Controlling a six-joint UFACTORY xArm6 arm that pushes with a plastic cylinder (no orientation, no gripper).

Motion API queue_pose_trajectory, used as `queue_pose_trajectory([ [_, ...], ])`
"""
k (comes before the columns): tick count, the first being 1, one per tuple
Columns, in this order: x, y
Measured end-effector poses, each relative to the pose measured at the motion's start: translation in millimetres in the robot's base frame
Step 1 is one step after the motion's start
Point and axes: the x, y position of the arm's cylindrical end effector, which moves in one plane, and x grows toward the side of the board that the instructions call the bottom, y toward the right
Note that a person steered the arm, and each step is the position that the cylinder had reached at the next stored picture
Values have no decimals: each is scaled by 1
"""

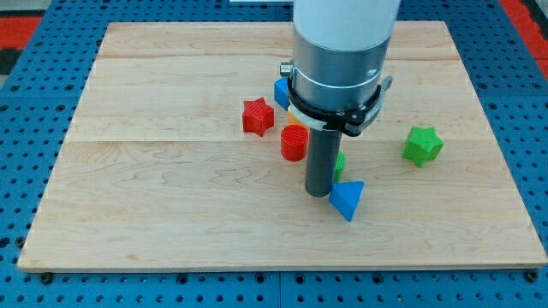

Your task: Slightly move the green star towards center right of the board

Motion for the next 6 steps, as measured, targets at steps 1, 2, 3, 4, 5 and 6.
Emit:
queue_pose_trajectory([
  [1, -9, 0],
  [2, -23, -1],
  [3, -26, 39],
  [4, -17, 50],
  [5, -2, 79],
  [6, -12, 133],
])
